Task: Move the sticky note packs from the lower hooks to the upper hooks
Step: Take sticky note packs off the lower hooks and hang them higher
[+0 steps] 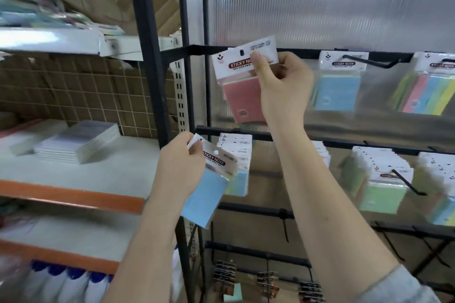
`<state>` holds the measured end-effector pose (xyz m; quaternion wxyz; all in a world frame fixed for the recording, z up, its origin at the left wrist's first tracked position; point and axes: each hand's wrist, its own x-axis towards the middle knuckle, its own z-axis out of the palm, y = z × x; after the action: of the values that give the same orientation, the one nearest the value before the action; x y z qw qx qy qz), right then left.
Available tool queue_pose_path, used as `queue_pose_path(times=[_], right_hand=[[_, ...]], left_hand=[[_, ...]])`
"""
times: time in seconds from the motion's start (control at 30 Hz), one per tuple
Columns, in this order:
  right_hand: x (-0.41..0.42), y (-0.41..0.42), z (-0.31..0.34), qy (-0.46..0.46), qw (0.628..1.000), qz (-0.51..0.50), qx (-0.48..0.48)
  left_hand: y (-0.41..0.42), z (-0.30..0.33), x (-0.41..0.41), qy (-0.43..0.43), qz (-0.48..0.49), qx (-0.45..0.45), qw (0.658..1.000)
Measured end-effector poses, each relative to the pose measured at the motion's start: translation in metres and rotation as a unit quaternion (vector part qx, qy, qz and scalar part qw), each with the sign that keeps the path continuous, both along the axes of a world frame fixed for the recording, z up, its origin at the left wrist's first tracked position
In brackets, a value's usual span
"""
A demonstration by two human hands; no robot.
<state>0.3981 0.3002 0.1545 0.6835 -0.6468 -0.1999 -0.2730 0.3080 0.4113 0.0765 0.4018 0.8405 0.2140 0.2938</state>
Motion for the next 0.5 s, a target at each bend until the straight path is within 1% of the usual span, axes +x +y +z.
queue_pose_path(times=[0.17, 0.33, 0.5], right_hand=[[0.007, 0.011, 0.005, 0.029, 0.999, 0.0, 0.022], [0.009, 0.014, 0.006, 0.037, 0.998, -0.008, 0.05], [0.012, 0.015, 0.003, 0.046, 0.998, -0.01, 0.05]], left_hand=[[0.002, 0.003, -0.004, 0.004, -0.008, -0.001, 1.0], [0.007, 0.003, -0.003, -0.006, -0.008, 0.01, 1.0], [0.009, 0.004, -0.001, -0.012, -0.005, 0.021, 1.0]])
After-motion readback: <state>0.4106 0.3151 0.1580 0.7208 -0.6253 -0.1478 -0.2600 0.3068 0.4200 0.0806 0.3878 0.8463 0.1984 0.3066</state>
